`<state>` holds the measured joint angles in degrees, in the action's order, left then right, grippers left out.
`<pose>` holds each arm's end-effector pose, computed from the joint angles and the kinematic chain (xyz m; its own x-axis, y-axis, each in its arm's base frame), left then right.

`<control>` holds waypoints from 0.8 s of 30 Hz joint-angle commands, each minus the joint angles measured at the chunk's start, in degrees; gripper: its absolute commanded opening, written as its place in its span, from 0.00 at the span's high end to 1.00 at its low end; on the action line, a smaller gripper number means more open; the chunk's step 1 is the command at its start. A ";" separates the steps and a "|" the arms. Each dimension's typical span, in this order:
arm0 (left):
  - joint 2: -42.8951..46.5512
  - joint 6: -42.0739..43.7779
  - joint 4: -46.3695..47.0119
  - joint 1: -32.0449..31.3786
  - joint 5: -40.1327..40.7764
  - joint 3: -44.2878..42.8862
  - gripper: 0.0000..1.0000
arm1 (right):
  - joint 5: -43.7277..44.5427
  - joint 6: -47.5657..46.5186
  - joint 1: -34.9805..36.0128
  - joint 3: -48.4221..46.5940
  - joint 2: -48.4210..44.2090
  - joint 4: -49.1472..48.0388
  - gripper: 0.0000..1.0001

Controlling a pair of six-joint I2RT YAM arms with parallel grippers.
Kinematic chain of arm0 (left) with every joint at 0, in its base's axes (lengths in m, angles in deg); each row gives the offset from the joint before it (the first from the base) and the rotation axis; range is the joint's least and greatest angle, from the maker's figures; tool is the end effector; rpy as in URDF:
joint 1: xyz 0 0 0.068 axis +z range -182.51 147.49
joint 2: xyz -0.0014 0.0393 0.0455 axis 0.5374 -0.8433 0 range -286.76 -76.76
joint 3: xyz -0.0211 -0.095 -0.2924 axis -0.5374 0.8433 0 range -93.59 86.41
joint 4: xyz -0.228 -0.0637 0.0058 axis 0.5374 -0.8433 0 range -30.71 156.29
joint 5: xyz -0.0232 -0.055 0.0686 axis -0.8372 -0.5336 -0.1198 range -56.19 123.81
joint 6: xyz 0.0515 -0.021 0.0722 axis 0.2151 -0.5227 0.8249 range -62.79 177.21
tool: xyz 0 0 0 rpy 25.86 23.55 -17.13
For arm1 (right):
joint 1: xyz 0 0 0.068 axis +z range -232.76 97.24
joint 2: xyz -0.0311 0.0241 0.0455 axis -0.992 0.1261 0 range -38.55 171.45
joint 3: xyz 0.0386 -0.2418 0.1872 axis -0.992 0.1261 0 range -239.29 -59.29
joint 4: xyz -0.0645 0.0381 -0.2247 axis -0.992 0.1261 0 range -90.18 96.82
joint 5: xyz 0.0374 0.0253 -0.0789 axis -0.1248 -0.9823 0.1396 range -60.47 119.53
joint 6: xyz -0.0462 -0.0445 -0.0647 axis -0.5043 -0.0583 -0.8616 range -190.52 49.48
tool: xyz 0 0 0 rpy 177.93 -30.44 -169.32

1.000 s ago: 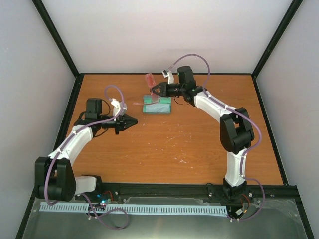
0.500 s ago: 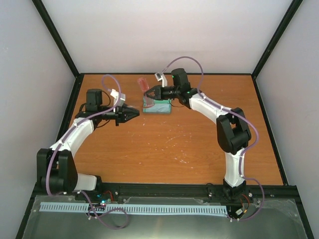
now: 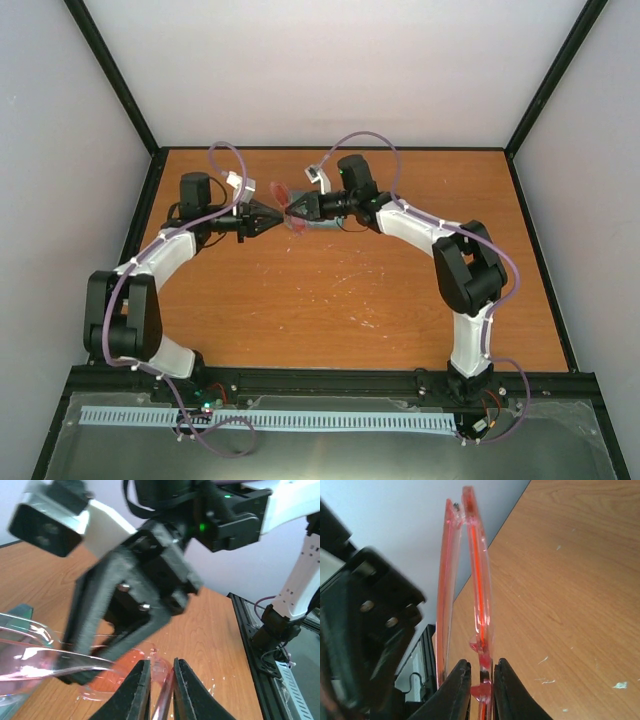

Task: Organize the sunglasses
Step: Fold the sunglasses.

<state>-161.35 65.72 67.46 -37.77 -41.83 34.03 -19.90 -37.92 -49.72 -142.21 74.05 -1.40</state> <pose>0.2808 -0.1052 0.2983 -0.3822 0.0721 -0.9213 0.9159 0.1620 -0.3673 0.3575 0.3064 0.2743 -0.8293 -0.1212 -0.5455 -0.5550 0.2926 0.7787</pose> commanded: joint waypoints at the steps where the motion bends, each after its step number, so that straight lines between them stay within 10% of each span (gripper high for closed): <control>1: -4.03 -1.69 4.14 -0.19 1.56 -3.41 0.84 | -1.54 -0.70 1.71 2.47 -4.97 -2.48 0.89; 8: -7.73 0.67 1.42 -0.18 3.70 -3.45 0.84 | 2.66 -2.25 1.60 6.06 -9.35 -1.38 0.90; 15: -7.12 2.68 1.22 -0.02 7.34 -0.51 0.50 | -2.69 -2.27 1.80 4.33 -8.09 -0.56 0.89; 24: -11.14 1.45 1.97 0.14 6.82 -5.27 0.39 | -2.37 -7.75 2.28 5.78 -8.56 8.34 0.89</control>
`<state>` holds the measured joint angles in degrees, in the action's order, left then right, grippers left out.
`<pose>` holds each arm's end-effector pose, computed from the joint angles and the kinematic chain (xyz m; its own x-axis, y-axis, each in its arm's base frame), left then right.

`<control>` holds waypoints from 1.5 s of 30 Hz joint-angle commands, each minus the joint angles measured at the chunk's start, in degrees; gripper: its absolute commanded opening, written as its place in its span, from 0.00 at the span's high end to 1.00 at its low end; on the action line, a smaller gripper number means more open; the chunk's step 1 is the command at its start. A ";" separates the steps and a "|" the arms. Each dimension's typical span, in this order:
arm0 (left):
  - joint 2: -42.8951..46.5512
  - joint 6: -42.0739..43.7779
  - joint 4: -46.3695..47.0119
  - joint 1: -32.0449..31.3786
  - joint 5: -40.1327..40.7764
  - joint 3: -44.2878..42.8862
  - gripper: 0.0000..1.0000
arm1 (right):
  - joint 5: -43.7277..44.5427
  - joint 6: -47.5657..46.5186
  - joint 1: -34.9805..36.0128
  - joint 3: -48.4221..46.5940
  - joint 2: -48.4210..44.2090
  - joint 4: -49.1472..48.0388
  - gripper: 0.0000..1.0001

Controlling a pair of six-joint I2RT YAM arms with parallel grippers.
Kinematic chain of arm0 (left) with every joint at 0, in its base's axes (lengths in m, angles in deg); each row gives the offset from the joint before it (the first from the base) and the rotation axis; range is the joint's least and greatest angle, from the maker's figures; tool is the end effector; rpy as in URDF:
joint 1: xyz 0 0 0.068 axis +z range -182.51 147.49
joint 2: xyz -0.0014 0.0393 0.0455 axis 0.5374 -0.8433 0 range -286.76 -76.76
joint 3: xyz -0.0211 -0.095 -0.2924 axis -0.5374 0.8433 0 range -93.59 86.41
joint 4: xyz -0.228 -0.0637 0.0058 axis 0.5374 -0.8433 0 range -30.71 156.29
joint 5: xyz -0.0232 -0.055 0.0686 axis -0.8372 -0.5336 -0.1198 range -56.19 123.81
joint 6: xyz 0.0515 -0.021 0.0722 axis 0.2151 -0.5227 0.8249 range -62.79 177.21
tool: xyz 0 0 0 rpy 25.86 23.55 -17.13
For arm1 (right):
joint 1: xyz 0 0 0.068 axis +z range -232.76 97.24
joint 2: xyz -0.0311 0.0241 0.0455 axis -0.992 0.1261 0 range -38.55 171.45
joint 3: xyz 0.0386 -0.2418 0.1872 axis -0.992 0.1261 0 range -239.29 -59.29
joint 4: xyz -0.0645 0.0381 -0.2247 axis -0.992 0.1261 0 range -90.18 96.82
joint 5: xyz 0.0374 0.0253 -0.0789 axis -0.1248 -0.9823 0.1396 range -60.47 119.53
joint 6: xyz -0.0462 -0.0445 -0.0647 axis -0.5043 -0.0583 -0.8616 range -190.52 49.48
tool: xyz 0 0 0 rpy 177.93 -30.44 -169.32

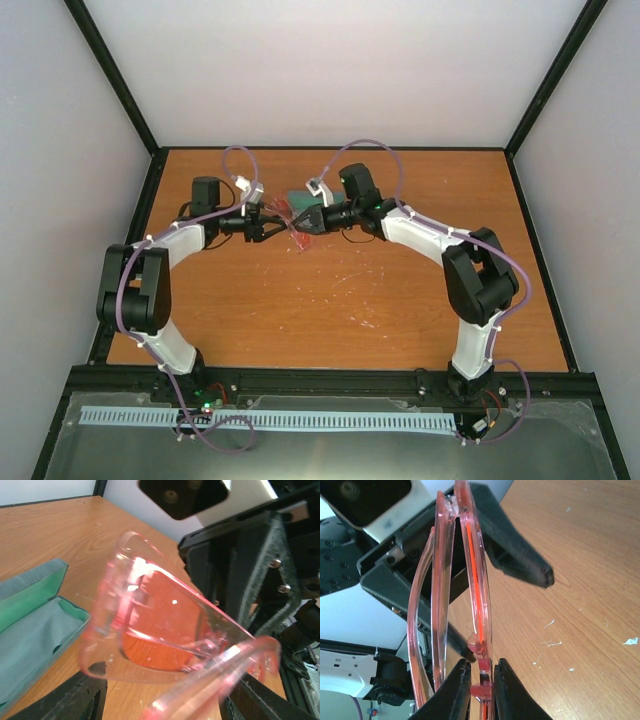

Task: Organize the sunglasses
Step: Fold the sunglasses, then place the sunglasses in the sunglasses case.

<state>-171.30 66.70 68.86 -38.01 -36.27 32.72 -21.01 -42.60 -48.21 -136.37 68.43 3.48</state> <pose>0.3194 -0.1078 0.2524 -0.4818 0.1029 -0.8702 0.8584 0.2549 -0.4451 0.3201 0.2969 0.2744 -0.8193 -0.2027 -0.5364 -0.5734 0.2870 0.7673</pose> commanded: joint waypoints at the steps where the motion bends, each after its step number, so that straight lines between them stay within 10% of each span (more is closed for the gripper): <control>1: -0.99 0.88 -0.39 0.44 1.12 -4.16 0.39 | 0.46 -2.70 0.52 0.27 -3.04 3.60 0.89; 11: 3.06 8.11 -7.45 5.34 2.92 -0.44 0.85 | 5.84 8.58 -8.25 5.94 -5.00 -5.56 0.90; 31: -40.51 13.95 -37.29 3.33 20.44 -56.42 0.83 | 15.17 11.59 -13.44 13.54 -14.70 -7.21 0.89; 45: -50.47 15.70 -43.40 -2.15 24.49 -68.18 0.80 | 17.55 13.03 -14.95 18.01 -15.45 -7.28 0.89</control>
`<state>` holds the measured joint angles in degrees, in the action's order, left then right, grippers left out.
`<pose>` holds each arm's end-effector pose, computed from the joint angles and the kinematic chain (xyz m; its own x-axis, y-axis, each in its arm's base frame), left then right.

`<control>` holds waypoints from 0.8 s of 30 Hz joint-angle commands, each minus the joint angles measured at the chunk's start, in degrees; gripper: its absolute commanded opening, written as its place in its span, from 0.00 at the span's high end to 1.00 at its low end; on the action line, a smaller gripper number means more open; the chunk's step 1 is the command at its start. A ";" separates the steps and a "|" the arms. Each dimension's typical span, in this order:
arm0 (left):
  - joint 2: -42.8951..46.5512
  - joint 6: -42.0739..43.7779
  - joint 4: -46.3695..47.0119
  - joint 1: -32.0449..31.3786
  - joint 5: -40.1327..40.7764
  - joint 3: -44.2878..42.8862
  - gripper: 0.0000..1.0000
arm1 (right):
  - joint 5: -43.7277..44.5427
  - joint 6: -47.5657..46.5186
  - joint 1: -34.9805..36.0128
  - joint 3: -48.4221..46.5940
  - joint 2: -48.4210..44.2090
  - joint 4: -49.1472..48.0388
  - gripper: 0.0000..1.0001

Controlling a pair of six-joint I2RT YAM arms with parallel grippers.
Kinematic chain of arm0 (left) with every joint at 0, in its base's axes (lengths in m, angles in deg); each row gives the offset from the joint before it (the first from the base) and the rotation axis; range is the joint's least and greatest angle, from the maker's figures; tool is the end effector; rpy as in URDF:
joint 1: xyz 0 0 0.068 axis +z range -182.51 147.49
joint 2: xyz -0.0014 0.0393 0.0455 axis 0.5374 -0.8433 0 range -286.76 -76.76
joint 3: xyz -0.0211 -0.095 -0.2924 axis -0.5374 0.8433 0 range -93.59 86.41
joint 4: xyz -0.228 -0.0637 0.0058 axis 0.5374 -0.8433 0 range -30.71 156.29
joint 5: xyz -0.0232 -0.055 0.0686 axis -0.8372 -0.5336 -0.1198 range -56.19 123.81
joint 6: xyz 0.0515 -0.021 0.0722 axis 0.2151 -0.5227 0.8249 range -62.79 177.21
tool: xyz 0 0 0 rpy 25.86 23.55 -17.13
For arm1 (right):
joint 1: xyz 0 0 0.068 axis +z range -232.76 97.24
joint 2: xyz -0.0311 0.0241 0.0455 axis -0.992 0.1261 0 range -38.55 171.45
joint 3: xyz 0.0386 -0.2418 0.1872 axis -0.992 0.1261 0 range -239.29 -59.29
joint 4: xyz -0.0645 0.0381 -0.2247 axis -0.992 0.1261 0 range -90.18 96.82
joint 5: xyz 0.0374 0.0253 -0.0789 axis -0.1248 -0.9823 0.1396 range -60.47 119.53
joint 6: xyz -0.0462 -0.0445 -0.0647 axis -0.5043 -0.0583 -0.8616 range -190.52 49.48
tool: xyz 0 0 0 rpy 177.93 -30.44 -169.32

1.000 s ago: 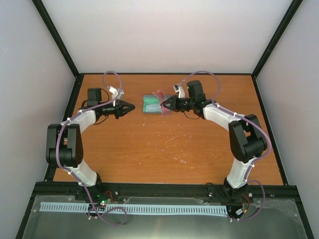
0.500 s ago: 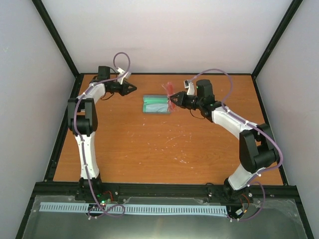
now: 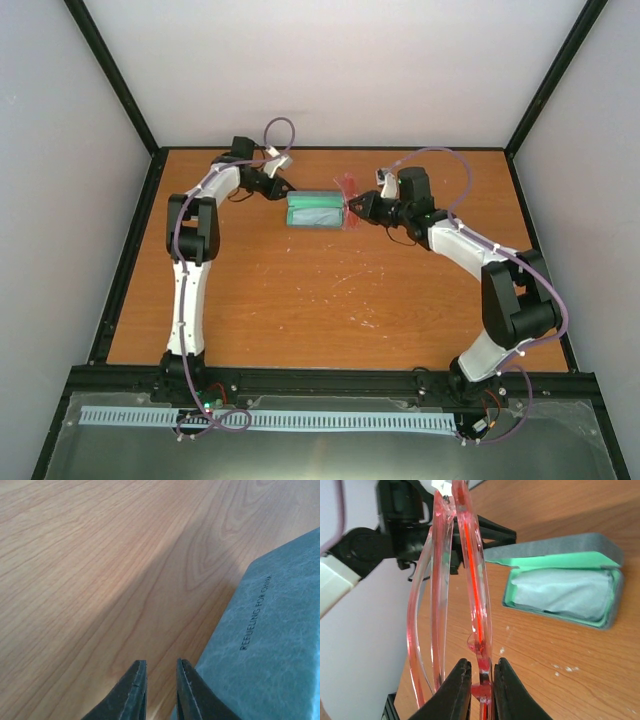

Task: Organize the sunglasses
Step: Place the sunglasses in the sunglasses case.

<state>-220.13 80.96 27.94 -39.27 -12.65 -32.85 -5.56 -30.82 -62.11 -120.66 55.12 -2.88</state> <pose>0.5344 -0.1229 0.1428 -0.6393 0.3552 -0.6820 0.7335 0.5480 -0.4021 0.3376 0.1773 0.2778 -0.8387 0.2426 -0.4876 -0.2865 0.5648 0.7739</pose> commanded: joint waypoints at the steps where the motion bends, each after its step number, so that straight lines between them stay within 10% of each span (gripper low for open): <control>1: -1.85 1.51 -2.58 -1.21 0.92 -2.37 0.80 | 2.41 1.78 -1.35 3.01 -2.24 -1.37 0.90; 24: 6.20 -0.86 1.79 -5.28 -4.94 15.36 0.82 | 3.89 10.93 -1.94 3.21 8.50 -10.19 0.89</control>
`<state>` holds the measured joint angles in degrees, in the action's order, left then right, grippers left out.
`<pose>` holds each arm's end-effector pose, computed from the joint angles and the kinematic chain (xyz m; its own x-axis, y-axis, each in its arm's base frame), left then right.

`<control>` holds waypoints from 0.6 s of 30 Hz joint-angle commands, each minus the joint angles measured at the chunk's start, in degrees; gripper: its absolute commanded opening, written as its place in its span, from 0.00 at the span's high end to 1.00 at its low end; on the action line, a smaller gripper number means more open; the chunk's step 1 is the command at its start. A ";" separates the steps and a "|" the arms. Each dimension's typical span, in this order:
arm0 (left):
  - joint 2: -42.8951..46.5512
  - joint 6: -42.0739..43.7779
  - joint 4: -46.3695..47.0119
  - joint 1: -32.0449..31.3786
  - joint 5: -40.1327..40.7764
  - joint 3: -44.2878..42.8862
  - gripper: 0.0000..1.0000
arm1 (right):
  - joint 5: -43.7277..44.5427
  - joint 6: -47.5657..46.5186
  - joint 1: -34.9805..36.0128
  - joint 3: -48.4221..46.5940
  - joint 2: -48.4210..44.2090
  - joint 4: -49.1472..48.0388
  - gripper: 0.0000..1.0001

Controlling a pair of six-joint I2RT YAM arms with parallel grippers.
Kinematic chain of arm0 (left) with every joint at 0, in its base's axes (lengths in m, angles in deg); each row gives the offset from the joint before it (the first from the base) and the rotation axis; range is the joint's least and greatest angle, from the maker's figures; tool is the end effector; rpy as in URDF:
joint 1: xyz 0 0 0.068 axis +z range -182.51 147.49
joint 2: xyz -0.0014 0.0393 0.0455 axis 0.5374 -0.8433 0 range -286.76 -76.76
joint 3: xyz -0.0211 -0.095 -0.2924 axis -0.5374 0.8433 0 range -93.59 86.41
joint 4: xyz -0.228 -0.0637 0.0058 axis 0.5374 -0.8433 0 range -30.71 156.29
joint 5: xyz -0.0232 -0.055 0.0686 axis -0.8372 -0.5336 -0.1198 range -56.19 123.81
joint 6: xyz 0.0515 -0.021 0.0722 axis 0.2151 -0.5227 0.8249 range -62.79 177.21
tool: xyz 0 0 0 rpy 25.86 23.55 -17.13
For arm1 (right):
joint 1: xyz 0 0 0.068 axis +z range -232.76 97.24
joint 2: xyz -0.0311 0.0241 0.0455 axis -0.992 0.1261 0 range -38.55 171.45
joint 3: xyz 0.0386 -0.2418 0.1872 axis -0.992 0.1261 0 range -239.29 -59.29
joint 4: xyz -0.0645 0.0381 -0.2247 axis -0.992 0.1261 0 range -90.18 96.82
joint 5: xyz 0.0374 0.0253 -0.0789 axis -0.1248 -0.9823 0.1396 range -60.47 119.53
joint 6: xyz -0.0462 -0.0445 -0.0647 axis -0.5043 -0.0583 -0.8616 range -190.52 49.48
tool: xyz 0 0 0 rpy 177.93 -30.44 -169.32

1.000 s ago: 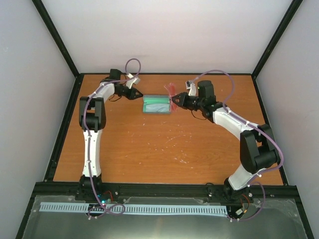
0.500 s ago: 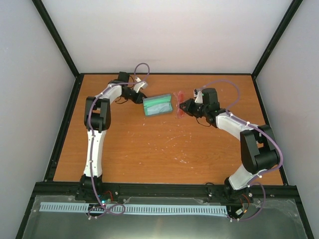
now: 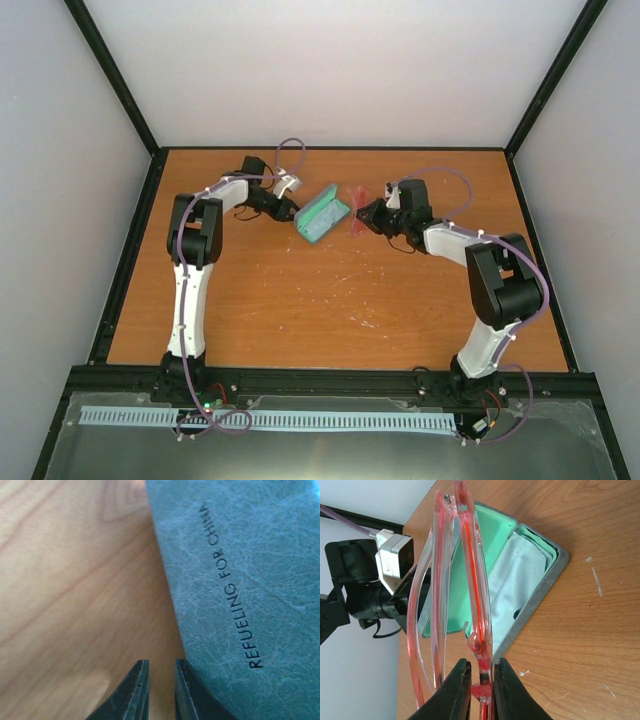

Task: Organize the sunglasses
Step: Place the sunglasses in the sunglasses case.

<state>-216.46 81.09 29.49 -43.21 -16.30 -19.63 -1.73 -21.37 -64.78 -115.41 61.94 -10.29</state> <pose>0.4860 -0.1555 0.1175 -0.6965 0.3959 -0.5985 0.7143 0.4618 -0.5258 0.3595 0.1612 0.2182 -0.8584 0.4013 -0.3196 -0.0343 0.5767 0.8162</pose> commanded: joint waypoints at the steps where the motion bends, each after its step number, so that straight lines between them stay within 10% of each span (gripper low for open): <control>1: 3.16 -1.09 0.81 -1.61 -1.26 3.03 0.82 | 0.16 1.73 0.85 -2.09 2.33 -3.32 0.89; 18: 6.26 -3.24 4.58 -2.26 -3.00 8.11 0.82 | -1.09 7.69 4.07 -10.36 14.85 -8.83 0.89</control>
<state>-212.35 79.05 32.49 -45.11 -17.76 -11.54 -2.61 -15.49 -62.09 -123.11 74.90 -16.59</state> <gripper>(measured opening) 0.179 0.109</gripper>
